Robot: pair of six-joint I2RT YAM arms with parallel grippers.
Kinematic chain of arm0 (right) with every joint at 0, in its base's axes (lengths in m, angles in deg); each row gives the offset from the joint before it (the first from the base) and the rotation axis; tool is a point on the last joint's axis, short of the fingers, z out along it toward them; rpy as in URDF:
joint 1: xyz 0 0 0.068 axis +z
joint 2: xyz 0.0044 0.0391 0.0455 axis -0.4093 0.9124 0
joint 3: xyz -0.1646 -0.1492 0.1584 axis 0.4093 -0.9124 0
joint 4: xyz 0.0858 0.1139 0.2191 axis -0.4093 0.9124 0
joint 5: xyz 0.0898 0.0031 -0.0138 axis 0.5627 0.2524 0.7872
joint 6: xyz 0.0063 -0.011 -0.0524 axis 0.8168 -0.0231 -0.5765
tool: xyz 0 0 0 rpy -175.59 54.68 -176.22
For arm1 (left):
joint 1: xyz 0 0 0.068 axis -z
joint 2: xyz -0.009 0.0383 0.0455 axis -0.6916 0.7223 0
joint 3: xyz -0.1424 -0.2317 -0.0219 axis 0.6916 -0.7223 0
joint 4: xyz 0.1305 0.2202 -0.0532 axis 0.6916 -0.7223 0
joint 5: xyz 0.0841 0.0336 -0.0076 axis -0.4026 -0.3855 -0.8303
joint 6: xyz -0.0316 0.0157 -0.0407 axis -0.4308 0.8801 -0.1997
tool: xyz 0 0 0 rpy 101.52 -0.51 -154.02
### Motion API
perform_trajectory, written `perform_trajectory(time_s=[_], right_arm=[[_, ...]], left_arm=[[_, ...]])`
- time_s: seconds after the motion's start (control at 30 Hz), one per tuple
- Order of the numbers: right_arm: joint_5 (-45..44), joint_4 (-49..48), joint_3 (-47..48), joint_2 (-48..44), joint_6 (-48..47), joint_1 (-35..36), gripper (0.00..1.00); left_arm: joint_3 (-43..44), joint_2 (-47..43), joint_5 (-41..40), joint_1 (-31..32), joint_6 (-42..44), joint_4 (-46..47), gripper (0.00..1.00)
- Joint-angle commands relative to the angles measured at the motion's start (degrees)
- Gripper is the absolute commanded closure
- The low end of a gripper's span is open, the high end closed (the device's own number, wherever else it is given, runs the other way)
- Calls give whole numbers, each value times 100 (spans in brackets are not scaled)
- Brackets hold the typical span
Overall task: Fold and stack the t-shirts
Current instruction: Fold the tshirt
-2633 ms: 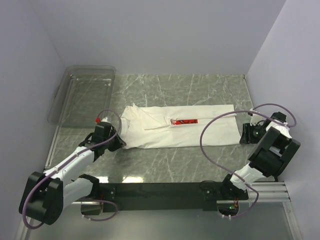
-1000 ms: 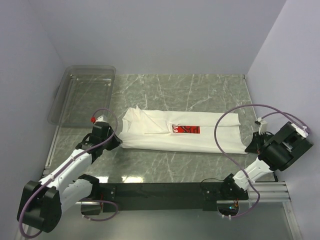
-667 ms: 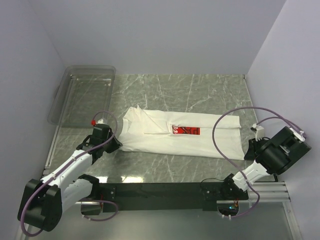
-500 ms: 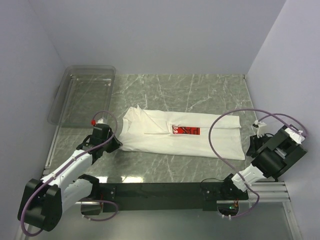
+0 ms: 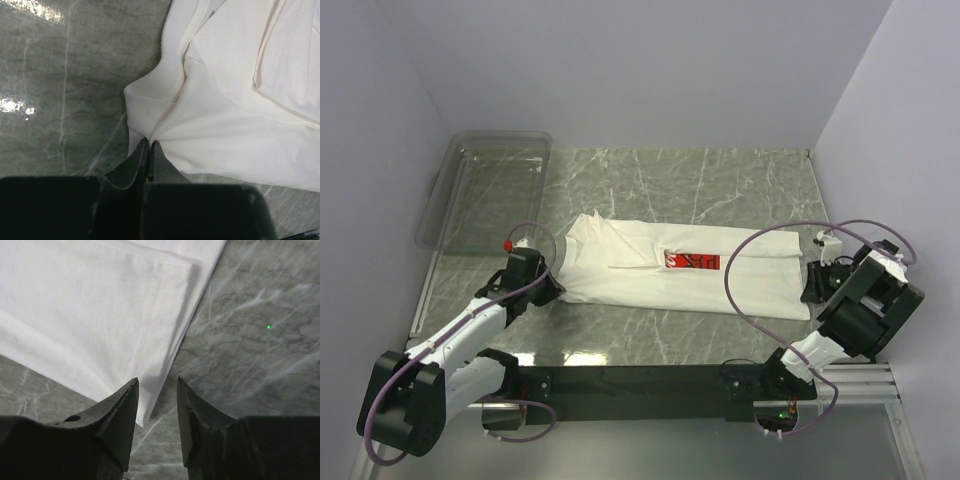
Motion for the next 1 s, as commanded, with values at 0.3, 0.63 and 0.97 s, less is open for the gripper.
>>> perform_trajectory(time_s=[0.3, 0.63, 0.97], right_arm=[[-264, -29, -478, -201, -98, 4, 65], [-220, 243, -470, -631, -195, -128, 100], [-97, 805, -224, -1177, -669, -664, 100]], left_arm=[[53, 38, -8, -36, 99, 212, 99], [79, 30, -8, -36, 125, 176, 99], [141, -444, -649, -45, 99, 1, 100]])
